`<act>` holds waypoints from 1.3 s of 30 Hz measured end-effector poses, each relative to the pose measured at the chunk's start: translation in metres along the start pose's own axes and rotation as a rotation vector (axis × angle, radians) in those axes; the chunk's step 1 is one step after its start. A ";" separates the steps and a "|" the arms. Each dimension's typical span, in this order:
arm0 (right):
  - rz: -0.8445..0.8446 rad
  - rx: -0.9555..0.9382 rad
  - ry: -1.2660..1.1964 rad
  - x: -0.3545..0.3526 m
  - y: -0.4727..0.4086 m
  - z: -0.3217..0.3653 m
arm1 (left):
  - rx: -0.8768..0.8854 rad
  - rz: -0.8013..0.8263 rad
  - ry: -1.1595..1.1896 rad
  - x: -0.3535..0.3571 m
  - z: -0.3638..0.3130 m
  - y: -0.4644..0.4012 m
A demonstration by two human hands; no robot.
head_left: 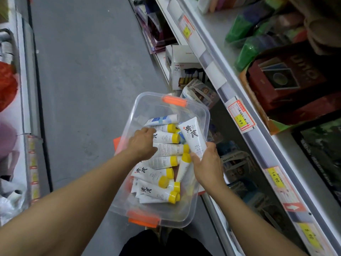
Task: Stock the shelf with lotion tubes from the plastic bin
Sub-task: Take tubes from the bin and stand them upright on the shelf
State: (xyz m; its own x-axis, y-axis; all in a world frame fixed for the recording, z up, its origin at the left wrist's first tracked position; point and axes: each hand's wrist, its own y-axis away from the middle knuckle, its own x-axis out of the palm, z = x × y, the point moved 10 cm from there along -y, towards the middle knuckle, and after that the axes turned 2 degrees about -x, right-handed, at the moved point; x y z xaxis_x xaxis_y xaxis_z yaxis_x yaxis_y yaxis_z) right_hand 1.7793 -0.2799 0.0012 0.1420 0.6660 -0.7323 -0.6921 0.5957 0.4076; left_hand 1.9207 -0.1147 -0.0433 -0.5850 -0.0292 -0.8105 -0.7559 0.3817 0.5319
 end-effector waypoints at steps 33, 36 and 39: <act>-0.022 -0.186 -0.056 -0.056 0.021 0.091 | -0.175 -0.355 0.410 -0.108 0.016 0.052; -0.033 -0.228 -0.103 -0.076 0.037 0.115 | -0.328 -0.377 0.827 -0.125 0.036 0.082; -0.041 -0.288 -0.173 -0.096 0.053 0.140 | -0.398 -0.271 1.325 -0.128 0.035 0.107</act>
State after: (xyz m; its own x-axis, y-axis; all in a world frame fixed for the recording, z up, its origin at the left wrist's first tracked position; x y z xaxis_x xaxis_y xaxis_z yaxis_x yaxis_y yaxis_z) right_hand 1.8278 -0.2496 0.1698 0.2748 0.7248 -0.6318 -0.8514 0.4887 0.1904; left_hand 1.9249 -0.0376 0.1091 -0.0802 -0.9790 -0.1875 -0.7892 -0.0525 0.6119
